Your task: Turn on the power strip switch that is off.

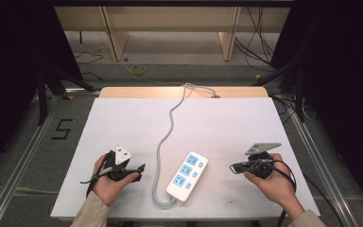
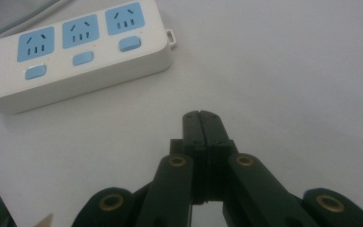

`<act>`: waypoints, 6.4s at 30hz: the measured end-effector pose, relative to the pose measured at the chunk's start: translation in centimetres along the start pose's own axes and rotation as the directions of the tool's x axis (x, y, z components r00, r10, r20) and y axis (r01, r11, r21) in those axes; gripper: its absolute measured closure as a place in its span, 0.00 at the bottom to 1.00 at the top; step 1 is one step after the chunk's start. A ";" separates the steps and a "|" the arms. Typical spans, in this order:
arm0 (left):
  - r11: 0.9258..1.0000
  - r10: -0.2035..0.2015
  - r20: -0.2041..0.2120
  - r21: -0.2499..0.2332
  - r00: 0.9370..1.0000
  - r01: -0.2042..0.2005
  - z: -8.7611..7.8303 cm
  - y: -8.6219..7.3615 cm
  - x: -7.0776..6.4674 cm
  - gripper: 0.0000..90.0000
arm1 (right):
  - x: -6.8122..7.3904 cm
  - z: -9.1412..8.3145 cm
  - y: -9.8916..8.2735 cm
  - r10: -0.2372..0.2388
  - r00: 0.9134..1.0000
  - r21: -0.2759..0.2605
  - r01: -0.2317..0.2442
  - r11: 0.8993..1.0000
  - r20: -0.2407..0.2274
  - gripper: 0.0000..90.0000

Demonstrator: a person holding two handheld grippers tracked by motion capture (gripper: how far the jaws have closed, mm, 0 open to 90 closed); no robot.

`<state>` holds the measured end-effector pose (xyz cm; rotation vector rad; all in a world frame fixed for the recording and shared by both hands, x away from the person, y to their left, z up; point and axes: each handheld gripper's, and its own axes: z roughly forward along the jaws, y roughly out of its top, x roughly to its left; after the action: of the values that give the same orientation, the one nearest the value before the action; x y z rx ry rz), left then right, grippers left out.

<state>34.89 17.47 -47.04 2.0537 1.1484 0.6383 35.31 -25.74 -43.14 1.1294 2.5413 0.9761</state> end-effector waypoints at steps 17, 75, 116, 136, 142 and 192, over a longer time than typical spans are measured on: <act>1.000 0.001 0.007 0.004 1.000 -0.001 0.0 0.0 -0.1 0.24 | 0.6 0.7 1.0 -0.004 1.000 0.019 0.004 1.000 -0.018 1.00; 1.000 0.004 0.015 0.012 1.000 -0.005 0.2 0.0 -0.3 0.25 | 1.7 2.2 3.3 -0.009 0.998 0.117 0.016 0.993 -0.060 1.00; 1.000 0.001 0.014 0.017 1.000 -0.001 0.2 0.0 -0.4 0.24 | 2.4 3.1 5.7 -0.044 0.997 0.182 0.055 0.982 -0.066 1.00; 1.000 0.000 0.018 0.017 1.000 0.000 0.3 0.0 -0.4 0.24 | 2.7 3.5 7.0 -0.060 0.995 0.213 0.074 0.974 -0.074 1.00; 1.000 0.000 0.018 0.018 1.000 -0.001 0.3 0.0 -0.4 0.24 | 2.9 3.6 7.4 -0.064 0.995 0.224 0.080 0.971 -0.076 1.00; 1.000 0.003 0.019 0.019 1.000 -0.003 0.3 0.0 -0.5 0.24 | 3.8 5.2 9.6 -0.091 0.992 0.285 0.112 0.952 -0.089 1.00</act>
<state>34.85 16.93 -47.31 2.0731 1.1447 0.6106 40.53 -15.67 -40.66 1.0337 2.8412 0.6475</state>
